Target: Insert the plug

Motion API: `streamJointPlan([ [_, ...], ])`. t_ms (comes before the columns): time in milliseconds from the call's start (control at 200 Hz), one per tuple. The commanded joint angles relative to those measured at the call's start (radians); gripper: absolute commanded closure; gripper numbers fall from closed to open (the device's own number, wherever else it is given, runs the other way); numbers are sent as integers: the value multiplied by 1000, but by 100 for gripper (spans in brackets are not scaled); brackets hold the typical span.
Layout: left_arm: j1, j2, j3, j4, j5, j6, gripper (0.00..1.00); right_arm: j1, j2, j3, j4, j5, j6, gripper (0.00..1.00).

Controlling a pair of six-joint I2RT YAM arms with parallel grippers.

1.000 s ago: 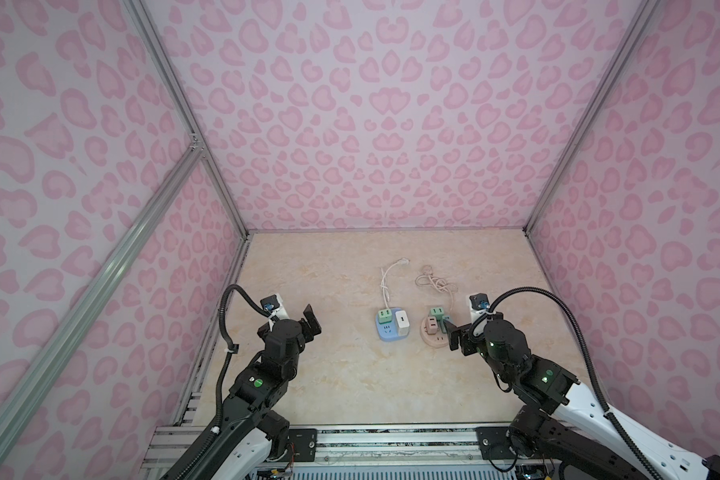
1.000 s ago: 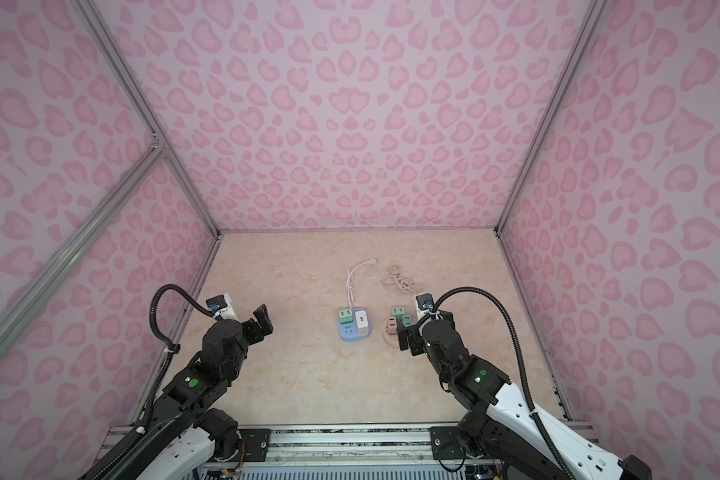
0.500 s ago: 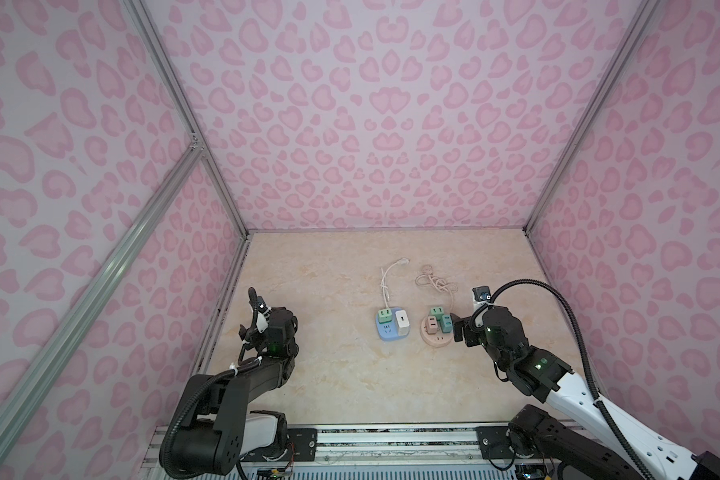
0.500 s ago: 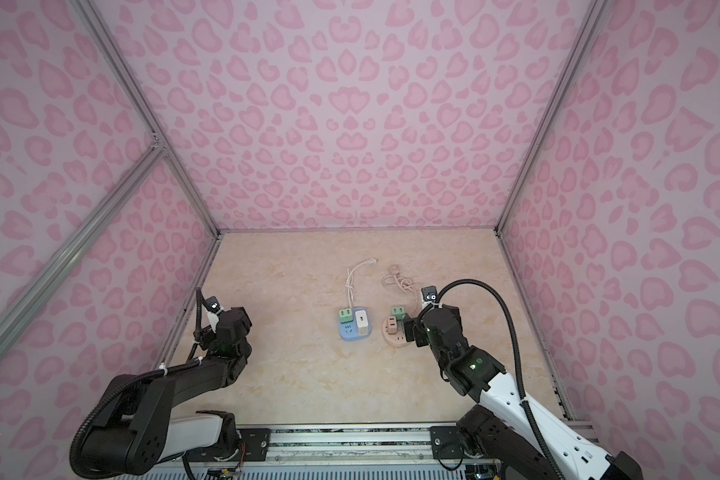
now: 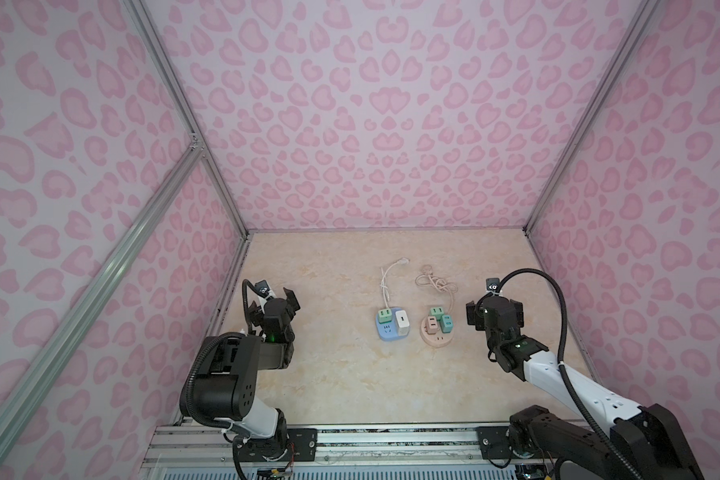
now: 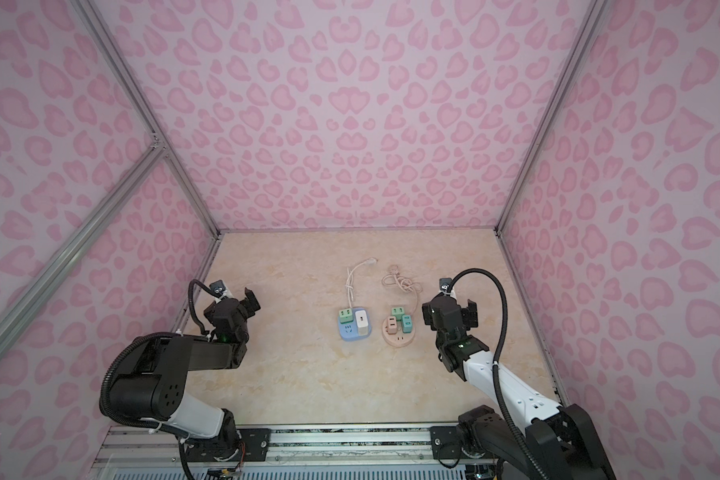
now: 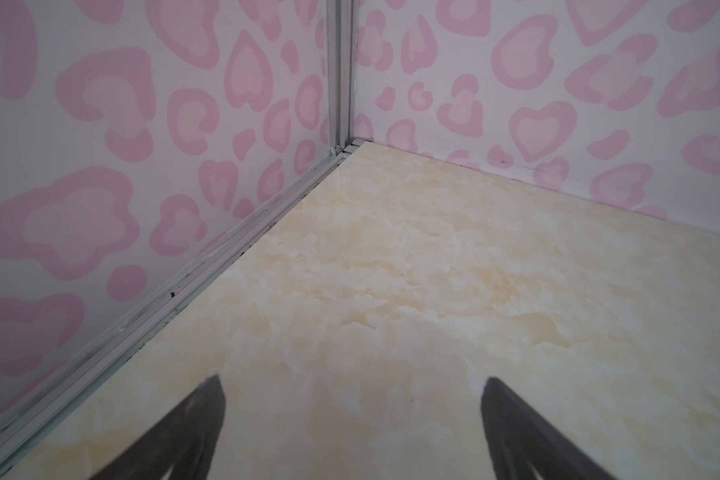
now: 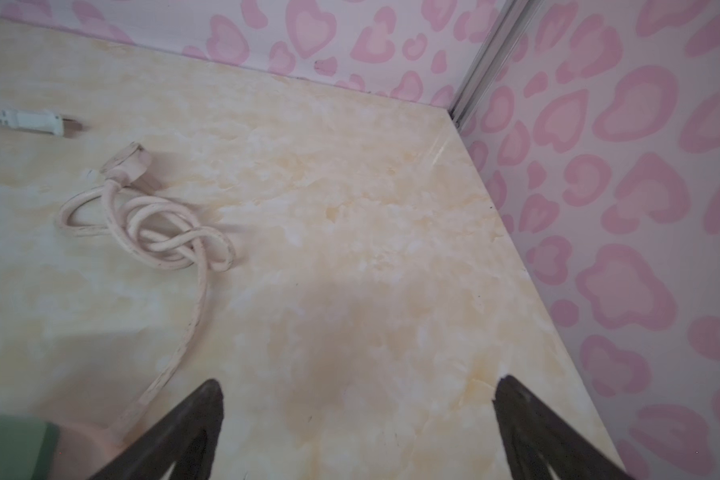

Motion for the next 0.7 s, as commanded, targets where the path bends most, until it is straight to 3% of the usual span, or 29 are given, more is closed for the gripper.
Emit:
streamJointPlan([
  [0,1,8,18,-35,10,-6,2,-56,80,-46,215,31,-32,0],
  [75,1,9,22,-42,9,-7,2,-132,137,-78,265,-68,62,0],
  [155,2,7,28,-57,14,-7,2,-144,149,-42,221,-112,55,0],
  [320,2,6,26,-58,16,-7,2,-160,230,-110,534,-197,12,0],
  [375,1,6,26,-58,16,-6,2,-171,241,-63,456,-228,17,0],
  [465,1,6,27,-58,16,-7,2,-172,252,-15,362,-211,-61,0],
  [580,2,6,28,-61,15,-7,2,-175,258,-37,409,-95,-104,0],
  [695,2,7,28,-60,16,-7,2,-176,253,-68,494,-182,-98,0],
])
